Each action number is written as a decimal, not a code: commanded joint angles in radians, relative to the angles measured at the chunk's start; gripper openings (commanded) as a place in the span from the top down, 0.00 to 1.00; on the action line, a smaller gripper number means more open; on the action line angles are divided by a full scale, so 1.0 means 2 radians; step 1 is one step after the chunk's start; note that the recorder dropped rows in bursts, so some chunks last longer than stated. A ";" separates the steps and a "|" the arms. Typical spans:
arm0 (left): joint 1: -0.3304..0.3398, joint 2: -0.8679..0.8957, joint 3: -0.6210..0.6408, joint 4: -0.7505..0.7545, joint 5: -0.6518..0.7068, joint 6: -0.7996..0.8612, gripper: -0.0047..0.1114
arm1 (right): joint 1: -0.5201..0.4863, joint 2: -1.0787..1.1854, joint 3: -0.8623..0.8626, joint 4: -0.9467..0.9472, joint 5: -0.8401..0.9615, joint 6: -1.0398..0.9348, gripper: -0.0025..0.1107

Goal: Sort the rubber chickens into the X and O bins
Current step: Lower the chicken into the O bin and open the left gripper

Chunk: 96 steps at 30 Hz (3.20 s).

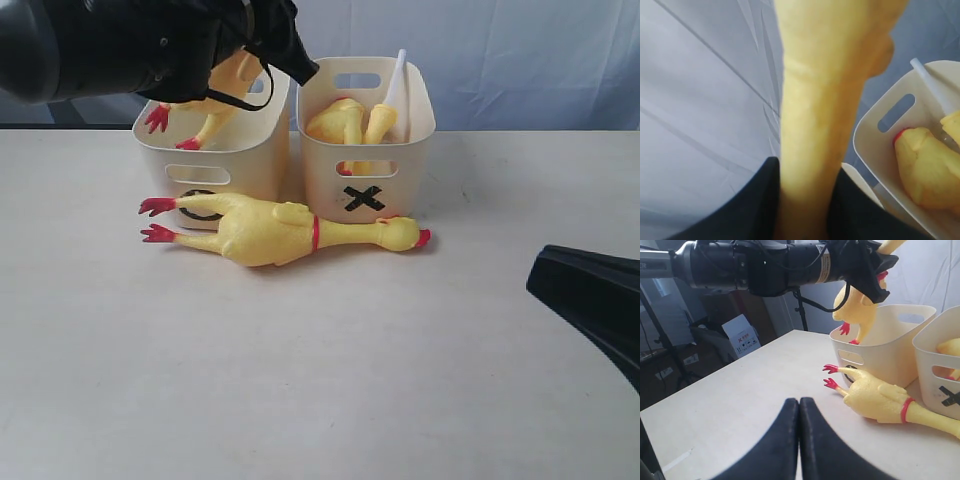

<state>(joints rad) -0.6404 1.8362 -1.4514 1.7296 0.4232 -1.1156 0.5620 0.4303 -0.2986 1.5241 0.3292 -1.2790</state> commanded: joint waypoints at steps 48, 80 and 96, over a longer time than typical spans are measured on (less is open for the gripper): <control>0.126 0.084 -0.068 -0.108 -0.153 -0.083 0.47 | -0.002 -0.003 0.003 0.001 0.000 -0.001 0.98; 0.125 0.033 -0.021 -0.156 -0.174 -0.024 0.50 | -0.002 -0.003 0.003 0.001 0.000 -0.001 0.98; 0.124 -0.090 0.126 -0.092 -0.282 -0.013 0.50 | -0.002 -0.003 0.003 0.001 0.000 -0.001 0.98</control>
<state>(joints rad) -0.3888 1.6967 -1.2462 1.4864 -0.0750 -1.1404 0.5620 0.4303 -0.2986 1.5241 0.3292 -1.2790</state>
